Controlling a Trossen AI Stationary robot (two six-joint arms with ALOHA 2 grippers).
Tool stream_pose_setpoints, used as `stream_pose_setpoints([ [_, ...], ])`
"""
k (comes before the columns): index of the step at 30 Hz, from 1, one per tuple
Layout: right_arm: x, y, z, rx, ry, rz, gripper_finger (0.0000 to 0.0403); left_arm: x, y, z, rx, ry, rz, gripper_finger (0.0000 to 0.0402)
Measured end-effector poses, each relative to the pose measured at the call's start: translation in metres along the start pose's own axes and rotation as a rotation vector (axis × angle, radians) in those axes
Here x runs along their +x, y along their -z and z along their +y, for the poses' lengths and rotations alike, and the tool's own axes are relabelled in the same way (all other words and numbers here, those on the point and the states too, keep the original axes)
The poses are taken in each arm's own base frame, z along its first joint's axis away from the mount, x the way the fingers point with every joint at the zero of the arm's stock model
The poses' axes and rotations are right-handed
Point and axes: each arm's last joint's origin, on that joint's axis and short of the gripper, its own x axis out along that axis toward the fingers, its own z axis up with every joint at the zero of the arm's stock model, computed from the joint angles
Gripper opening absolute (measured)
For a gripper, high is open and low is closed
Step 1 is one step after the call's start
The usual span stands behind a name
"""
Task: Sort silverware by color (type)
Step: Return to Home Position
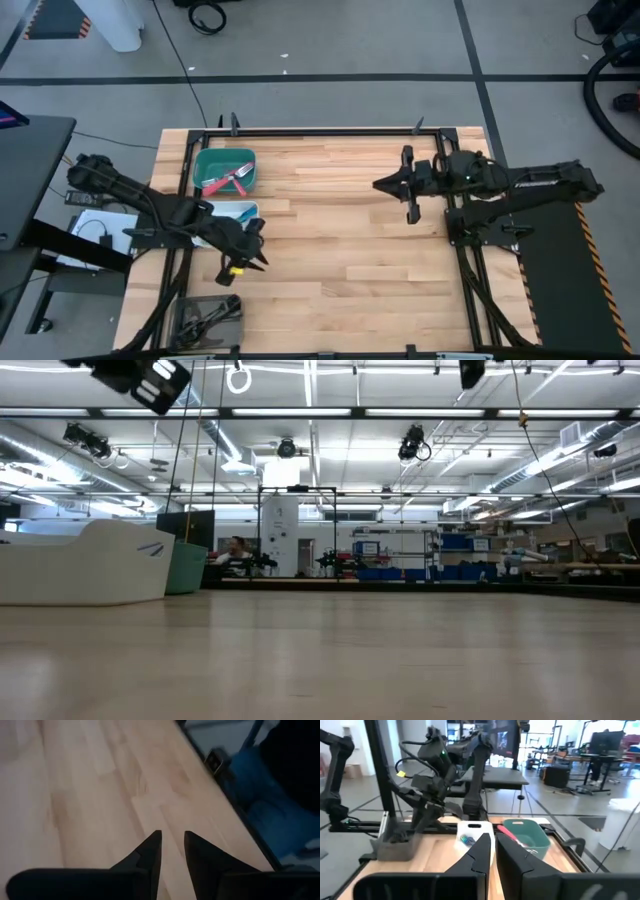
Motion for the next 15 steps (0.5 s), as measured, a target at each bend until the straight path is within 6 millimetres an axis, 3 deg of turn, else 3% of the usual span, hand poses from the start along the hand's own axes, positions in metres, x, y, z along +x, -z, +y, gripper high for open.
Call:
stream_pose_setpoints([
  [5, -0.015, 0.030, -0.004, 0.041, 0.030, -0.046, 0.0036, 0.008, 0.032, 0.014, 0.017, -0.007, -0.119, 0.0092],
  [15, -0.028, 0.103, -0.002, 0.064, 0.029, -0.070, 0.0036, 0.029, 0.093, 0.025, -0.004, -0.024, -0.143, 0.0091],
])
